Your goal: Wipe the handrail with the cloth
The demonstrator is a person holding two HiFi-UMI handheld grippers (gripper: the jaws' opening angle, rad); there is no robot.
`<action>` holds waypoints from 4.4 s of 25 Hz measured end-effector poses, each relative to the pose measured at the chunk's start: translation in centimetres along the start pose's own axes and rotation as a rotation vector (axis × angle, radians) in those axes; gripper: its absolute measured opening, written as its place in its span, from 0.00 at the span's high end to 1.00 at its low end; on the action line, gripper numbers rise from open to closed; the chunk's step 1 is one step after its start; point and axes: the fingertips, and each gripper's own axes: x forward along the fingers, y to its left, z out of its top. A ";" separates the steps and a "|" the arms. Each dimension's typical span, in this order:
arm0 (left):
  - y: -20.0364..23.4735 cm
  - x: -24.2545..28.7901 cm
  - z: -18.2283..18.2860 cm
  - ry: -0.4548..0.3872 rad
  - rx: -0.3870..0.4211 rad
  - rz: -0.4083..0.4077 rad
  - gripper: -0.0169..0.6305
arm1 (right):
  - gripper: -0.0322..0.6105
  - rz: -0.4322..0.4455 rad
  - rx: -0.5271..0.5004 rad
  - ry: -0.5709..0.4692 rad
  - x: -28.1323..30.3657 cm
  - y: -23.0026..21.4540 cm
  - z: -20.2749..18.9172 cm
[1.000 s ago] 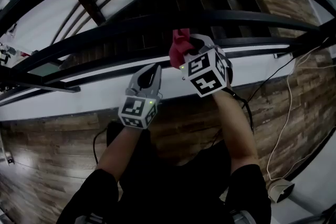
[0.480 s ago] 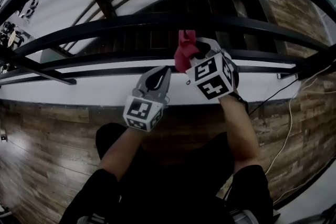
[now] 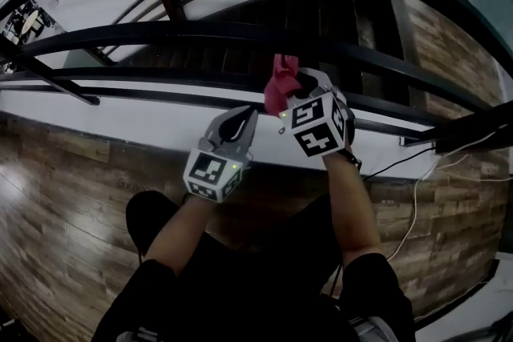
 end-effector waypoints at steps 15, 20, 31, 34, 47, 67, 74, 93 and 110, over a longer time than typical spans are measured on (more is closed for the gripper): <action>-6.4 3.8 2.2 -0.088 0.051 -0.014 0.98 | 0.87 -0.007 -0.048 0.016 -2.7 -5.1 -5.3; -9.3 6.1 2.3 -0.089 0.056 -0.058 0.98 | 0.87 -0.019 -0.038 0.034 -4.2 -7.6 -7.7; -17.0 11.2 2.6 -0.077 0.073 -0.211 0.98 | 0.87 -0.087 0.016 0.047 -7.4 -12.3 -12.3; -18.6 12.1 2.8 -0.063 0.083 -0.244 0.98 | 0.87 -0.109 0.025 0.065 -8.2 -13.7 -13.4; -23.8 15.7 1.4 0.009 0.115 -0.363 0.98 | 0.87 -0.265 0.097 0.142 -12.3 -19.8 -19.6; -28.4 19.6 0.9 0.071 0.129 -0.411 0.98 | 0.87 -0.362 0.196 0.182 -14.6 -25.1 -24.9; -30.9 19.9 0.5 0.088 0.131 -0.457 0.98 | 0.87 -0.415 0.198 0.202 -15.7 -27.0 -26.7; -33.5 21.3 -1.1 0.115 0.119 -0.495 0.98 | 0.88 -0.646 -0.042 0.325 -18.6 -30.3 -30.5; -32.3 18.2 -0.7 0.131 0.097 -0.513 0.98 | 0.88 -0.794 0.037 0.278 -21.9 -30.7 -30.8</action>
